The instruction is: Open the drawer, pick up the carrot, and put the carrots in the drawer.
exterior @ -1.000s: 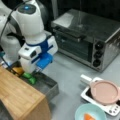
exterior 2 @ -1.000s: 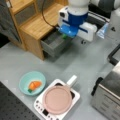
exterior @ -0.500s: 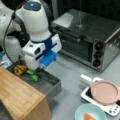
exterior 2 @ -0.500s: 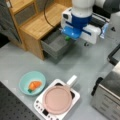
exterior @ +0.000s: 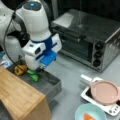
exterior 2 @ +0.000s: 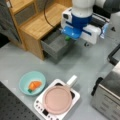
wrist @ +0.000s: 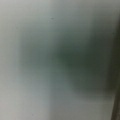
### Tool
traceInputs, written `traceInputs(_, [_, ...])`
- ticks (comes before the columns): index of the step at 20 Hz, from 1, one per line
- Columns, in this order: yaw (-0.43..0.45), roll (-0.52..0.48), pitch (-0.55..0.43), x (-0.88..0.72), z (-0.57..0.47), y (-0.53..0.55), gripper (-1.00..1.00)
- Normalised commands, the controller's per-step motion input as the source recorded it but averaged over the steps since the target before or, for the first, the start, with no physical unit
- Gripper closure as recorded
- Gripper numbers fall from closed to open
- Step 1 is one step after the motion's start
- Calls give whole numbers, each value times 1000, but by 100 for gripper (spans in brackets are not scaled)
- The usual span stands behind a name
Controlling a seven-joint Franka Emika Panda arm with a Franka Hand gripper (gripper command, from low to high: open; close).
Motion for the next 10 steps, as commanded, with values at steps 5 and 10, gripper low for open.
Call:
traceInputs(5, [-106, 43, 146, 283, 230, 82, -100])
traceInputs(10, [-82, 31, 184, 255, 333, 45, -100])
